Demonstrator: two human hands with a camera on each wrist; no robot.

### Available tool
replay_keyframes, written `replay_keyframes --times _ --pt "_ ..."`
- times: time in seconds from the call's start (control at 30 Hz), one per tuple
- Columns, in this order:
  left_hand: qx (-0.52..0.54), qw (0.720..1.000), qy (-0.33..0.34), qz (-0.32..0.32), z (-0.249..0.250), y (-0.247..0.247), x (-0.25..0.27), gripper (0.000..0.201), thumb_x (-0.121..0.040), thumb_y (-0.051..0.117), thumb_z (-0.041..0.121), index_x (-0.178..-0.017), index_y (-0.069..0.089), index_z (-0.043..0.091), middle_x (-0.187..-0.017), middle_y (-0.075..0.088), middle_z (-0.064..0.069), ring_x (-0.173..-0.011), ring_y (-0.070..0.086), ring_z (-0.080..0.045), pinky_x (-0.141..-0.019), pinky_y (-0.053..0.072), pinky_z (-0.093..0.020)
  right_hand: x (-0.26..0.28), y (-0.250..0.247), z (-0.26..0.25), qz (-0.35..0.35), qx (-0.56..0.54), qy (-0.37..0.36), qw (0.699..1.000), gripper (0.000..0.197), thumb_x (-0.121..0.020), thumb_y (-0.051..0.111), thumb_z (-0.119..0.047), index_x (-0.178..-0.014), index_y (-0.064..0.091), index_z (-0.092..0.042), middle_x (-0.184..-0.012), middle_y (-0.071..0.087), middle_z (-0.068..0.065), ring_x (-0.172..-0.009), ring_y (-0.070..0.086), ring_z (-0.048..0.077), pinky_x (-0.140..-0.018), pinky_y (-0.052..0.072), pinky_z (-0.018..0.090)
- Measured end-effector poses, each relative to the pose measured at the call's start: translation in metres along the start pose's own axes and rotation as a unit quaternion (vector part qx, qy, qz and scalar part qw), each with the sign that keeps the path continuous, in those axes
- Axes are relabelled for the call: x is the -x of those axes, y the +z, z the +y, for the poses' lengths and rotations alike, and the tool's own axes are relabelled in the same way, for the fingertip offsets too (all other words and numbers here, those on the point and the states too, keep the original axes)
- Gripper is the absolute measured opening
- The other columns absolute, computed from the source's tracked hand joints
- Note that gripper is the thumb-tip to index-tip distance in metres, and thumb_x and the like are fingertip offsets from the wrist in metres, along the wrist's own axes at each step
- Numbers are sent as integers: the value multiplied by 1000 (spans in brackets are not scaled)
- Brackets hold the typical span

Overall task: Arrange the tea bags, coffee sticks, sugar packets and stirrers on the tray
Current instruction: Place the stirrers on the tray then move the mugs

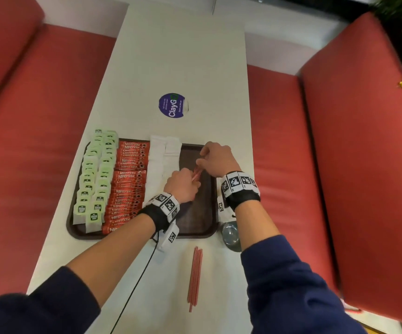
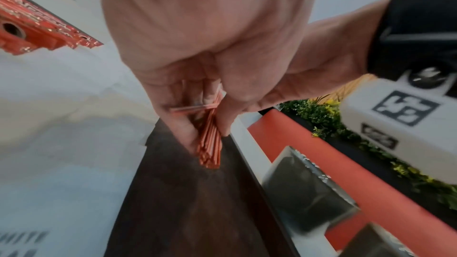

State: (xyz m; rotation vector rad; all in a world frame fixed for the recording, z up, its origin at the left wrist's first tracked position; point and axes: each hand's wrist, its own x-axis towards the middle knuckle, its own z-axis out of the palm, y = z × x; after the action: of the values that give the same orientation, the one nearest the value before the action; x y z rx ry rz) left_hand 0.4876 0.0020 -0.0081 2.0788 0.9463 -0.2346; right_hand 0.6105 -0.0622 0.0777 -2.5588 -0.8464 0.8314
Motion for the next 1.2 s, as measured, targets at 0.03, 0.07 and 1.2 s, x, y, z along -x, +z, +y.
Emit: replay_keyframes --times 0.03,0.07,1.2 --pt "-18 1000 -15 0 2 1 -5 24 -99 70 38 -102 70 14 -99 75 -10 -85 75 -29 -83 65 -45 0 -3 3 20 -15 -3 1000 26 -99 75 -31 -122 68 -19 -121 68 10 -104 61 22 -85 47 31" --pt "-35 999 -23 5 5 2 -10 26 -100 70 36 -103 66 11 -102 72 -10 -88 73 -30 -83 63 -43 2 -7 7 39 -27 -9 999 25 -101 73 -32 -122 68 -20 -119 69 9 -102 61 22 -84 46 31" --pt "12 995 97 0 13 -22 39 26 -105 58 16 -127 71 12 -116 73 -2 -102 71 -21 -94 59 -38 152 84 31 69 -83 19 994 18 -106 54 -7 -117 69 -10 -101 73 7 -87 71 25 -74 60 36"
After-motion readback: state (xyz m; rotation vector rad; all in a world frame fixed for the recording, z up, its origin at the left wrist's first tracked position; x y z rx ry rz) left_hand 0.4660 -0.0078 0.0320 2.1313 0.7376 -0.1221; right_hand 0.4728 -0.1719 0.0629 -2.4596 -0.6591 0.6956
